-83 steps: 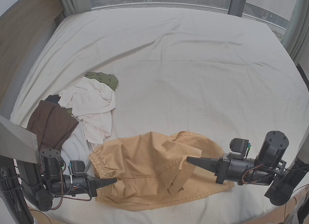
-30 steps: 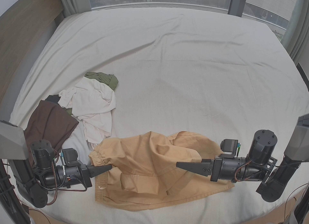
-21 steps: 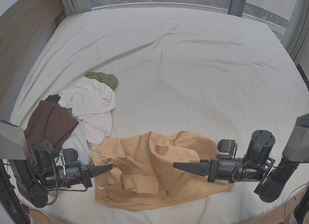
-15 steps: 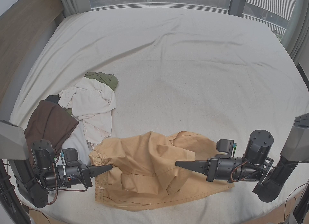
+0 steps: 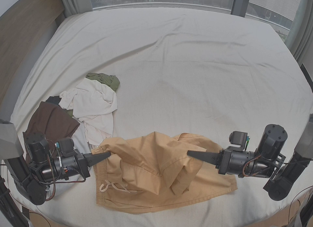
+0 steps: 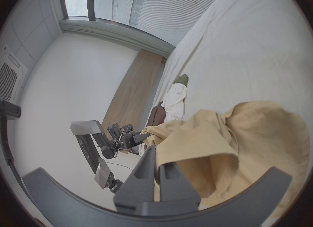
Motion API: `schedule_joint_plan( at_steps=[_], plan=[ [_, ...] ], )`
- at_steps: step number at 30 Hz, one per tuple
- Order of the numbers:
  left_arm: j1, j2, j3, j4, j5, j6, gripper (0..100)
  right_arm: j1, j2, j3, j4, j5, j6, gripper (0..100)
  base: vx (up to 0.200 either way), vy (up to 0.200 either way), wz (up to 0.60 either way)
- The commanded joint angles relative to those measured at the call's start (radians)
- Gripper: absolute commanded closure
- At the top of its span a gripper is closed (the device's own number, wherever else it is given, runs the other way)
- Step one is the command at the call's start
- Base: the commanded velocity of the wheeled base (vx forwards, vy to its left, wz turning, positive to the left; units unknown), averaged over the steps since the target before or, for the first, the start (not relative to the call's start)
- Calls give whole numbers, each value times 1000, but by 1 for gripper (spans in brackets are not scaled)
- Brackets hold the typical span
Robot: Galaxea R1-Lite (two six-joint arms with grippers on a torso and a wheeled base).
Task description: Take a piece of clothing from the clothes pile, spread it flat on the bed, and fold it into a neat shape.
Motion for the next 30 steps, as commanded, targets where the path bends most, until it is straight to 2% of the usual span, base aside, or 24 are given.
schedule_joint_plan(
  at_steps=[1, 5, 14, 20, 30],
  plan=[
    [8, -107, -53, -3, 41, -75, 100, -41, -104, -6, 2, 0, 15, 100, 0, 0, 0],
    [6, -144, -98, -3, 89, -137, 100, -73, -107, -9, 2, 0, 15, 100, 0, 0, 0],
    [8, -160, -161, -3, 155, -211, 100, -144, -110, -35, 2, 6, 14, 100, 0, 0, 0],
    [11, -160, -174, -3, 162, -213, 100, -174, -110, -53, 2, 5, 15, 100, 0, 0, 0],
    [33, -188, -216, -3, 198, -275, 100, -254, -105, -101, 1, 8, 15, 100, 0, 0, 0]
  ],
)
